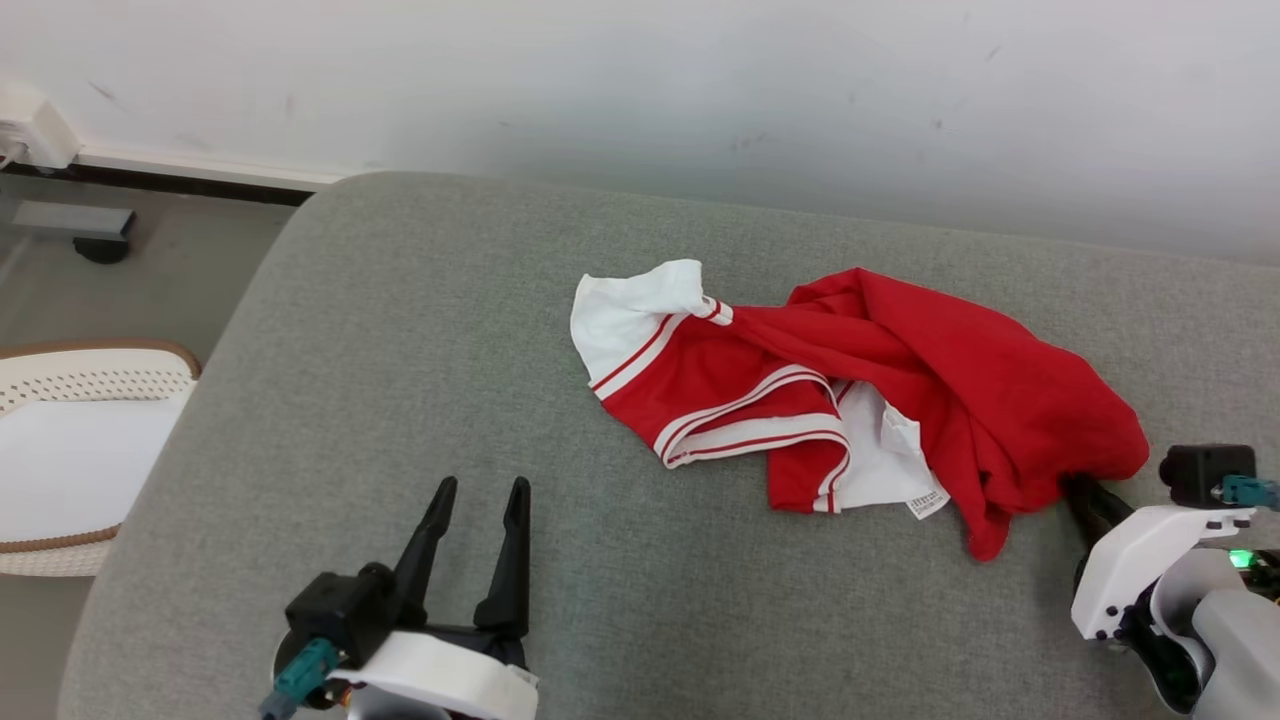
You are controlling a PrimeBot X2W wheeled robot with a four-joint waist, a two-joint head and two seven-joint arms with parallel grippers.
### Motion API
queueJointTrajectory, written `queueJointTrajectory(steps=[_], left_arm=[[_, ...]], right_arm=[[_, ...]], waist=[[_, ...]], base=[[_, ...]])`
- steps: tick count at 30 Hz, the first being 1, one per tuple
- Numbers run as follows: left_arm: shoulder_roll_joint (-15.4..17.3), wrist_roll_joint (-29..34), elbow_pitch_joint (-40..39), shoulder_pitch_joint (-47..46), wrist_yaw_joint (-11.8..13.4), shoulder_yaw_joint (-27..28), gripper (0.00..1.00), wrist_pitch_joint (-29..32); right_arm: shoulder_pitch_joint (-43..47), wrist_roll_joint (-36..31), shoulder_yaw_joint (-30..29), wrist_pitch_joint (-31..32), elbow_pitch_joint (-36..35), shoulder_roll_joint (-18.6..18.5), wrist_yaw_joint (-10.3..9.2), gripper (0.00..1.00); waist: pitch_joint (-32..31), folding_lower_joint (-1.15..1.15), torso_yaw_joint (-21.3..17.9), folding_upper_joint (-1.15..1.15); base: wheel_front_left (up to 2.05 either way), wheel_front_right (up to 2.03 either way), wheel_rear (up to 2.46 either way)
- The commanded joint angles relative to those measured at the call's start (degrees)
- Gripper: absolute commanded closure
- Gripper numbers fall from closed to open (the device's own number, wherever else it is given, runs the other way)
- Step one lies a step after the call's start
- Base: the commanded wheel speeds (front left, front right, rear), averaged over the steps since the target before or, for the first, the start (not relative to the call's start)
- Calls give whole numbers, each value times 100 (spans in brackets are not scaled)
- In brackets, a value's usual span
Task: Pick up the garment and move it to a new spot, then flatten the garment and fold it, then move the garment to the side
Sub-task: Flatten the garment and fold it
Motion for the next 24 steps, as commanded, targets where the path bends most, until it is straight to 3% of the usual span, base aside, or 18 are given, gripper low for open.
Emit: queueJointTrajectory(steps=[1,16,18,19,24], left_arm=[[24,8,17,-41,-5,23,0,0],[23,29,6,54,-12,58,0,1],[24,25,5,72,-10,66,0,1],[24,27,4,78,-10,73,0,1],[24,55,-1,47,-22,61,0,1]], right_arm=[[-78,89,-61,-76,84,-12,0,100],[100,387,-236,-403,-12,-184,0,100],[146,435,-313,-444,-4,-200,0,10],[165,481,-360,-476,-6,-202,0,0],[207,682,-548,-471,-34,-199,0,0]], waist=[[-3,0,-2,0],[-90,0,-31,0],[-88,0,-48,0],[-83,0,-58,0],[-18,0,-102,0]], base=[[0,0,0],[0,0,0],[0,0,0],[0,0,0],[0,0,0]])
